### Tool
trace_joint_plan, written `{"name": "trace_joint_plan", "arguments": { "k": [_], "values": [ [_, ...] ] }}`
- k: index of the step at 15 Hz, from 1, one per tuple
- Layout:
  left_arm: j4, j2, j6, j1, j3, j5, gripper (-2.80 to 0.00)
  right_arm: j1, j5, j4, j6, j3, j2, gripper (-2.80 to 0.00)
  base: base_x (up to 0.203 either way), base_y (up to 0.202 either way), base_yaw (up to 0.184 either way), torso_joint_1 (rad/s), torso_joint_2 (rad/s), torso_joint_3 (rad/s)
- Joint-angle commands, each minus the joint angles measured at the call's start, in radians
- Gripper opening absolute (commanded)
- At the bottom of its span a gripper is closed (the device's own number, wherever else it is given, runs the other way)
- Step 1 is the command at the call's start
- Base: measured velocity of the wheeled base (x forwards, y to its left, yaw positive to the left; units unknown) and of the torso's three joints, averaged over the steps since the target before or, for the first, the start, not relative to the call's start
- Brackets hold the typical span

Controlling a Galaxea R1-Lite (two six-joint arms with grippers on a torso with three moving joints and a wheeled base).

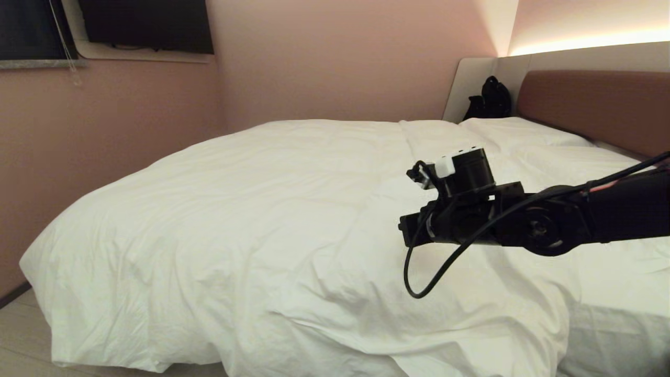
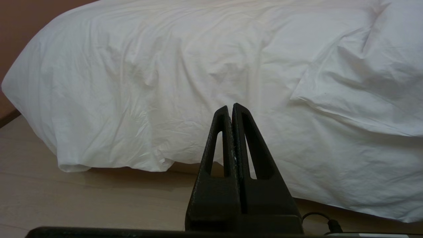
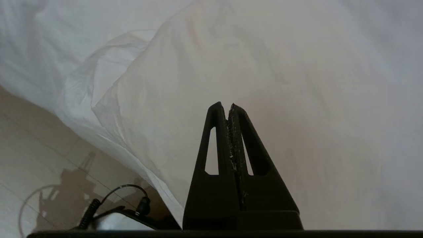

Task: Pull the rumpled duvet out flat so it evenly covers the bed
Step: Flatten the corners of the folded blanket

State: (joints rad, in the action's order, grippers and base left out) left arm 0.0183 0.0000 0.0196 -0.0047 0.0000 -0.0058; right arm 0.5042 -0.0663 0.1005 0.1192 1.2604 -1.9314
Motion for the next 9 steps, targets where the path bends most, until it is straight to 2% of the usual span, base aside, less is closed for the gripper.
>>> {"name": "trace_joint_plan", "arguments": {
  "k": [1, 2, 3, 6, 7, 9],
  "values": [
    [0.000, 0.000, 0.000, 0.000, 0.000, 0.000, -2.80, 0.027, -0.148, -0.024, 0.184, 0.002, -0.011, -2.80, 0.000, 0.000, 0.000, 0.000, 0.00, 0.000],
    [0.000, 0.000, 0.000, 0.000, 0.000, 0.000, -2.80, 0.049, -0.181, -0.063, 0.214, 0.002, -0.003, -2.06, 0.000, 0.000, 0.000, 0.000, 0.00, 0.000],
    [0.000, 0.000, 0.000, 0.000, 0.000, 0.000, -2.80, 0.062, -0.203, -0.066, 0.257, 0.004, 0.000, 0.00, 0.000, 0.000, 0.000, 0.000, 0.00, 0.000],
    [0.000, 0.000, 0.000, 0.000, 0.000, 0.000, -2.80, 0.084, -0.266, -0.099, 0.357, 0.074, -0.023, 0.00, 0.000, 0.000, 0.000, 0.000, 0.00, 0.000],
    [0.000, 0.000, 0.000, 0.000, 0.000, 0.000, -2.80, 0.095, -0.311, -0.134, 0.397, 0.121, -0.046, 0.00, 0.000, 0.000, 0.000, 0.000, 0.00, 0.000],
    [0.000, 0.000, 0.000, 0.000, 0.000, 0.000, -2.80, 0.126, -0.354, -0.221, 0.469, 0.178, -0.090, 0.00, 0.000, 0.000, 0.000, 0.000, 0.00, 0.000]
  ]
}}
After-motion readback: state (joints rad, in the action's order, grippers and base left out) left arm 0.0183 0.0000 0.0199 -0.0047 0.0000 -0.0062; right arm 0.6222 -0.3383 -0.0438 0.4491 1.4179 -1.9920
